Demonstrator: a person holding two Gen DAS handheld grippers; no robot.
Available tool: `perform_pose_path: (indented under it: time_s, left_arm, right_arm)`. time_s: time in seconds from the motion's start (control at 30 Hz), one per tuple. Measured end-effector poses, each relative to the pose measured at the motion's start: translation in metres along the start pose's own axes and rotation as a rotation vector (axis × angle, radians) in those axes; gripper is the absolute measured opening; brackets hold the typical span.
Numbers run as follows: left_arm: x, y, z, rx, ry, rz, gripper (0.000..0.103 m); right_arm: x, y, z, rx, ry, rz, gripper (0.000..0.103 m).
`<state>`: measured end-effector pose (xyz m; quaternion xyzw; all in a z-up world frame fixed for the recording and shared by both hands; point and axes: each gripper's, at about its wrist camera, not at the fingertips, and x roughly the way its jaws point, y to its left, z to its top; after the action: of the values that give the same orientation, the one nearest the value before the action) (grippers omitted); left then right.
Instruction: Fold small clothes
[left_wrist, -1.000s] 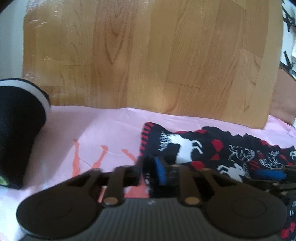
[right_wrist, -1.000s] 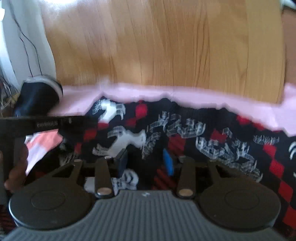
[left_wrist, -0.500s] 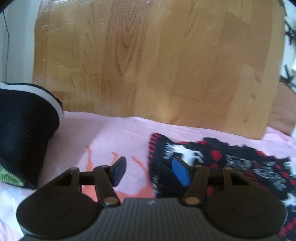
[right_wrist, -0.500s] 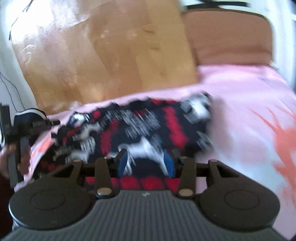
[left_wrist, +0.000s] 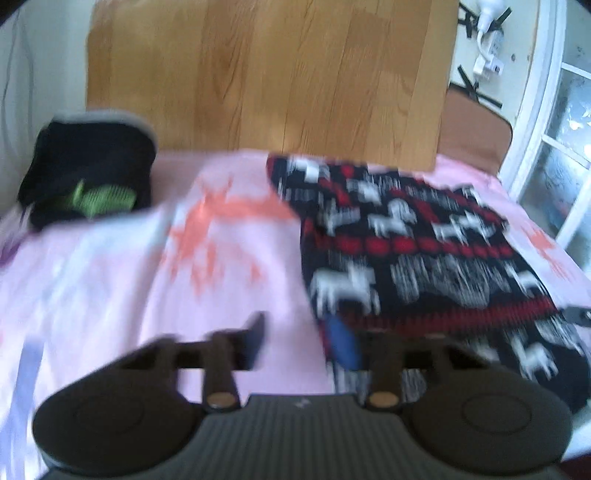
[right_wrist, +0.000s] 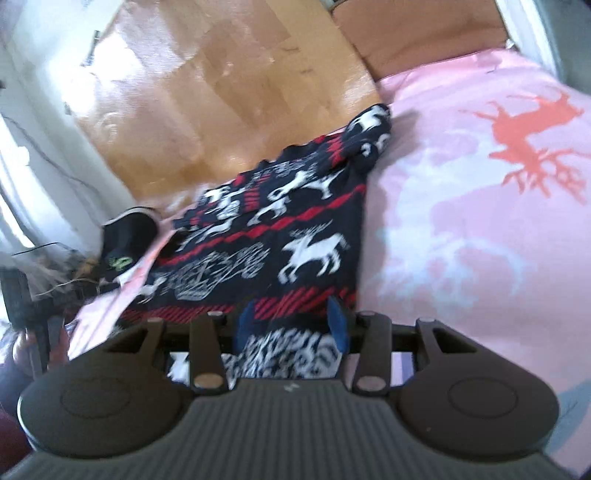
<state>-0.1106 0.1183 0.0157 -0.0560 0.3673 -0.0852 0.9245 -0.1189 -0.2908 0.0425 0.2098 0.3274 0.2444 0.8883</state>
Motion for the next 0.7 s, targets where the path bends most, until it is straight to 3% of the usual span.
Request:
perform_pose_path:
  time_s: [0.07,0.17,0.27,0.3,0.47,0.6,0.7]
  left_arm:
    - [-0.012,0.003,-0.015,-0.036,0.042,-0.015,0.004]
    - [-0.027,0.004,-0.035,-0.079,0.089,-0.049,0.004]
    - [-0.035,0.003,-0.048,-0.13,0.129,-0.133,0.007]
    - [-0.034,0.001,-0.052,-0.141,0.14,-0.143,0.013]
    - [-0.035,-0.002,-0.059,-0.192,0.127,-0.198,0.041]
    - [-0.034,-0.004,-0.058,-0.205,0.139,-0.206,0.041]
    - [-0.033,-0.002,-0.058,-0.255,0.152,-0.247,0.038]
  right_arm:
    - [-0.005,-0.006,-0.007,0.013,0.002,0.056,0.046]
    - [-0.02,-0.016,-0.015,0.03,-0.022,0.079,0.046]
    - [-0.033,-0.031,-0.023,0.084,-0.043,0.068,0.047]
    - [-0.036,-0.034,-0.026,0.106,-0.046,0.091,0.047]
    - [-0.024,-0.013,-0.042,0.063,0.029,0.237,0.048]
    - [-0.009,0.01,-0.052,0.022,0.084,0.359,0.048]
    - [-0.017,0.012,-0.049,0.069,0.045,0.503,0.048]
